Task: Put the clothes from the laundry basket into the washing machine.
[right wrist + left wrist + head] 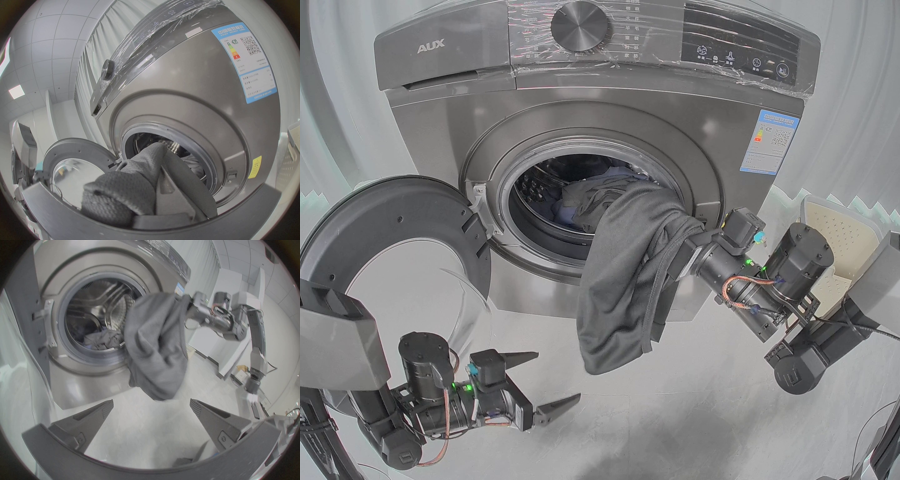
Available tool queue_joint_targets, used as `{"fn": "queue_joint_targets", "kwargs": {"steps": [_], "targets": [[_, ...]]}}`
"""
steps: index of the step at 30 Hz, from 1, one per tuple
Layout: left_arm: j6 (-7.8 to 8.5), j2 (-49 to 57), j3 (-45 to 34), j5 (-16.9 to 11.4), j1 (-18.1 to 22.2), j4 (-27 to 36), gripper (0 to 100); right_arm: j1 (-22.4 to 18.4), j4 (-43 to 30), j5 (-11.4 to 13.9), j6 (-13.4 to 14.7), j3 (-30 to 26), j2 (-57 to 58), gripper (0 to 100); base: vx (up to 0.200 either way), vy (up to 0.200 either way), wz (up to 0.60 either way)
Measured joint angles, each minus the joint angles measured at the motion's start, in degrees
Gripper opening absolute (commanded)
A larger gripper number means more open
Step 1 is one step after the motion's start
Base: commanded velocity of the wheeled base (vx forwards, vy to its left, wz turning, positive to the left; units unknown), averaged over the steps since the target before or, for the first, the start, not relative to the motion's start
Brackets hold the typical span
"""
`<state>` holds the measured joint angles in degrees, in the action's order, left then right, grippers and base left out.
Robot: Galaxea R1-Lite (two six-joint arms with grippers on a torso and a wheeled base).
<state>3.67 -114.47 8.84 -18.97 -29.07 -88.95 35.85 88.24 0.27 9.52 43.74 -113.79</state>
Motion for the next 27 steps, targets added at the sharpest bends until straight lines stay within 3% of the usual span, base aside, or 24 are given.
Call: {"fn": "queue_joint_targets", "kwargs": {"steps": [10, 20, 27], "targets": [[0.51, -1.9, -1.3, -0.3, -4.0, 0.0, 100, 0.2, 0.0, -0.5, 0.7, 2.4, -0.7, 0, 0.0, 0.0, 0.0], [-2.19, -3.3, 15.9, 0.3, -4.6, 0.0, 100, 2.7, 0.0, -0.5, 0.3, 2.7, -3.4, 0, 0.0, 0.0, 0.0], [-2.91, -6.7, 24.8, 1.5, -4.7, 0.0, 100, 6.1, -0.1, -0.7, 0.2, 3.2, -6.1, 0, 0.0, 0.0, 0.0]]}}
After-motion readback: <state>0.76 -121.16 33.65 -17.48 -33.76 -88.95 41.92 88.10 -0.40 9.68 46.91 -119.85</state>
